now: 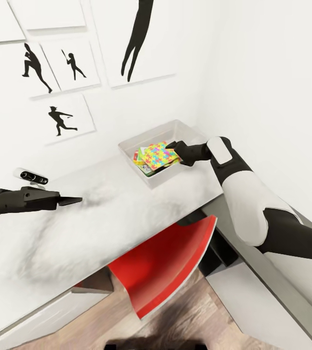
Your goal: Put all the toys in the child's room - the three board games (two on the bed and one on the table), the two jigsaw puzzles on the table, and the tennis ball on the table - inside the toy box on the table in the child's room.
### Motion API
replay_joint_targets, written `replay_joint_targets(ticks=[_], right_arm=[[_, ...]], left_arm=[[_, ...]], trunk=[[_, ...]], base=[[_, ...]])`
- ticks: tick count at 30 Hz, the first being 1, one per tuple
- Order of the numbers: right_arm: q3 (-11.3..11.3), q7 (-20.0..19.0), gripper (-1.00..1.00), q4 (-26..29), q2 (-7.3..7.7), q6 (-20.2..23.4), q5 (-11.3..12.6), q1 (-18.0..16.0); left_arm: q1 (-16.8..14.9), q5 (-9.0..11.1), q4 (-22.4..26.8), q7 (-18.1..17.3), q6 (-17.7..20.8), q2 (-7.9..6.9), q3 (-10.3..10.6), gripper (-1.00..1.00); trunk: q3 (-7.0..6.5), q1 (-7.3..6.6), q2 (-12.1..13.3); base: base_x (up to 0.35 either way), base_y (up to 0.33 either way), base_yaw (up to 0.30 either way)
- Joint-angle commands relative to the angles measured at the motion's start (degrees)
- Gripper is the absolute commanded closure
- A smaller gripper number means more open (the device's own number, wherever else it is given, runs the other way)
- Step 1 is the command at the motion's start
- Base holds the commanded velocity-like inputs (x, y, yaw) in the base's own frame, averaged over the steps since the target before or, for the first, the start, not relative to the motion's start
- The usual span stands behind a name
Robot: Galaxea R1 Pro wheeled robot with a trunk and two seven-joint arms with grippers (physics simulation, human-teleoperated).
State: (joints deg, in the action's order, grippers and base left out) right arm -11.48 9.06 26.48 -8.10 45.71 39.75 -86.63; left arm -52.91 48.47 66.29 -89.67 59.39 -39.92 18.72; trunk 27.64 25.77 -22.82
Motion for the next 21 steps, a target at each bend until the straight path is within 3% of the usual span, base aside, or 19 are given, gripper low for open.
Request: replay_joint_targets(ticks=[1, 21], right_arm=[[-0.3, 0.6, -1.00, 0.1, -0.04, 0.2, 0.6, 0.0], [-0.2, 0.5, -1.00, 0.1, -0.07, 0.1, 0.6, 0.0]], left_arm=[[-0.1, 0.0, 0.0, -0.3, 0.6, -0.07, 0.2, -1.00], [-0.1, 0.0, 0.0, -0.3, 0.6, -0.06, 0.3, -1.00]], trunk=[[0.01, 0.02, -0.1], [-1.87, 0.02, -0.1]], base=[[-0.149, 0.000, 0.000], [-0.019, 0.000, 0.000]])
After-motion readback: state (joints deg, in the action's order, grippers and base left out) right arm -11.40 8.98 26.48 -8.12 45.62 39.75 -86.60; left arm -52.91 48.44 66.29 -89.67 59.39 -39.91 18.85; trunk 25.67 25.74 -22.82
